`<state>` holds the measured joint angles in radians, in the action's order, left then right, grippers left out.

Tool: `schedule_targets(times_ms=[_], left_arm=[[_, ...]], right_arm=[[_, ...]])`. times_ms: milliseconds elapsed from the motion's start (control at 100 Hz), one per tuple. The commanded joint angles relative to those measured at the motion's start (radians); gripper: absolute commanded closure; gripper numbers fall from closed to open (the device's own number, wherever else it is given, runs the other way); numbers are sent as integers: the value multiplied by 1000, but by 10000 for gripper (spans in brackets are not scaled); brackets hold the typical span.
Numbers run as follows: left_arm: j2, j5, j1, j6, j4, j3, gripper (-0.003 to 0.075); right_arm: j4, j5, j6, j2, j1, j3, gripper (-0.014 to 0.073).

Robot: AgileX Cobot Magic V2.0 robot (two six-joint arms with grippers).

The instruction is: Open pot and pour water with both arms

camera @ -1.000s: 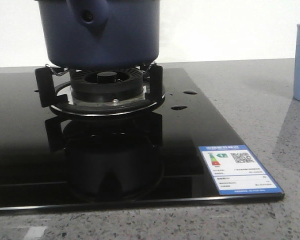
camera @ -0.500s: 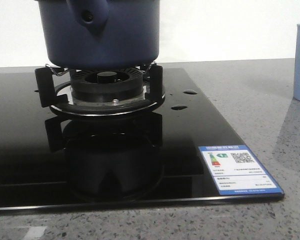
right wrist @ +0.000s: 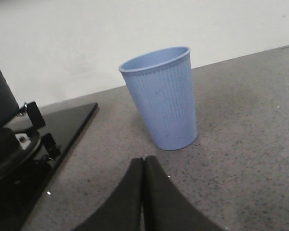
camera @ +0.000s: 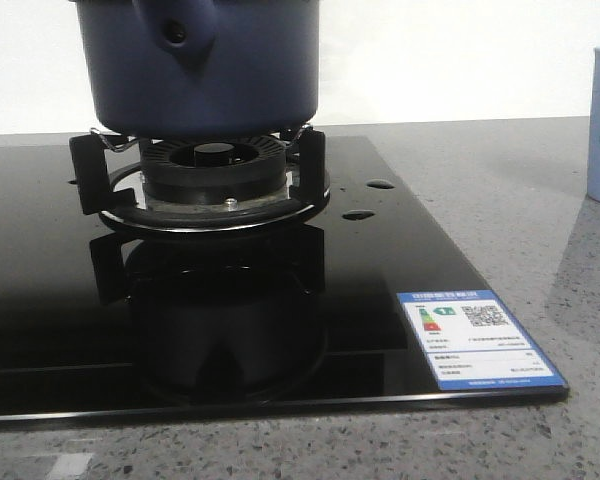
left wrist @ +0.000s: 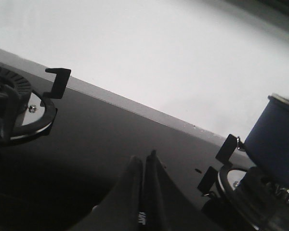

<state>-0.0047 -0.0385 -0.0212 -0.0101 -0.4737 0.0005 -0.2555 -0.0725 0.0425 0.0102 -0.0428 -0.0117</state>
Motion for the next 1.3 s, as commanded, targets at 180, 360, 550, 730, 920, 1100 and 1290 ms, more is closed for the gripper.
schedule_targets(times_ms=[180, 360, 550, 730, 920, 1100, 1290], left_arm=[[-28, 66, -4, -7, -83, -48, 741], [22, -56, -4, -5, 75, -205, 741], [165, -242, -4, 101, 183, -429, 741], [318, -345, -4, 188, 150, -601, 741], [399, -318, 93, 207, 122, -633, 740], [427, -273, 233, 239, 114, -633, 695], [480, -149, 359, 239, 101, -633, 494]], right_arm=[[-165, 86, -5, 18, 7, 39, 643], [-109, -44, -5, -20, 7, 188, 643], [74, -221, -5, -202, 7, 396, 643], [142, -344, -52, -402, 7, 573, 643], [142, -360, -87, -530, 5, 649, 643], [115, -360, -105, -547, -24, 652, 589], [99, -355, -109, -547, -94, 652, 171]])
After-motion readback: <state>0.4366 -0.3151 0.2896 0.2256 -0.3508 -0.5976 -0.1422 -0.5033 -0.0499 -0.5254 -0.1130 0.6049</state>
